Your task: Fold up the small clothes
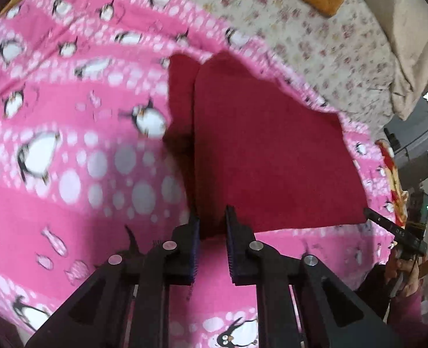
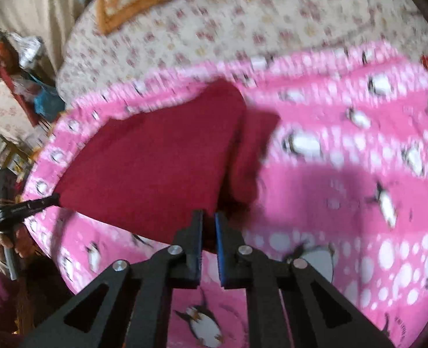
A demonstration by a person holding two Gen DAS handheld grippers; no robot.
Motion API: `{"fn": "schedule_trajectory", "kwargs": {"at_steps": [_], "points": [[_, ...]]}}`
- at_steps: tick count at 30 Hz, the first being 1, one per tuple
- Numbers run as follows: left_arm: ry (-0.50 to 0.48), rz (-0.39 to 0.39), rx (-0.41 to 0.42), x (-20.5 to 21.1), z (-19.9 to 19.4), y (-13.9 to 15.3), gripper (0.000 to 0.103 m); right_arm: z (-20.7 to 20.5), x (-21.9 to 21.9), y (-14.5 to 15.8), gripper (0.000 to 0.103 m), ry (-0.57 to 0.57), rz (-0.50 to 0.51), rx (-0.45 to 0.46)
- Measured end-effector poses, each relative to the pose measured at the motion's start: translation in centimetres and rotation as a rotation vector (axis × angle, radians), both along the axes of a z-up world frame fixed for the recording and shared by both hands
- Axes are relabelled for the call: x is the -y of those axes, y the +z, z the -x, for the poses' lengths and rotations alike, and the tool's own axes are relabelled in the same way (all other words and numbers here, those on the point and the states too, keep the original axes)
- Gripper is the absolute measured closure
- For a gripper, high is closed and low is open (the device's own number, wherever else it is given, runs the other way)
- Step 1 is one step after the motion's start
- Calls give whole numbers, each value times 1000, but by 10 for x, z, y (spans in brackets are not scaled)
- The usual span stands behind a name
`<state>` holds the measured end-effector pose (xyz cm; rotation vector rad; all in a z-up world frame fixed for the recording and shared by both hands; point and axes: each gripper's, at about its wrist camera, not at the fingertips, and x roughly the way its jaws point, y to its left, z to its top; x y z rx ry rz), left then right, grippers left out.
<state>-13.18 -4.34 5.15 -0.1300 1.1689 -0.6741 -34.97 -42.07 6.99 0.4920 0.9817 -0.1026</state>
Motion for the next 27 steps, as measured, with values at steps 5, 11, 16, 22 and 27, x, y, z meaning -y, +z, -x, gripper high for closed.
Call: {"fn": "schedule_trajectory", "kwargs": {"at_steps": [5, 11, 16, 22, 27], "points": [[41, 1, 1, -1, 1, 12, 102, 1, 1, 8, 89, -28, -34, 8], [66, -30, 94, 14, -11, 37, 89, -15, 0, 41, 61, -44, 48, 73], [136, -93, 152, 38, -32, 36, 89, -68, 0, 29, 61, -45, 33, 63], [210, -213, 181, 63, -66, 16, 89, -127, 15, 0, 61, -92, 62, 15], [241, -232, 149, 69, -92, -1, 85, -158, 28, -8, 61, -105, 135, 13]]}}
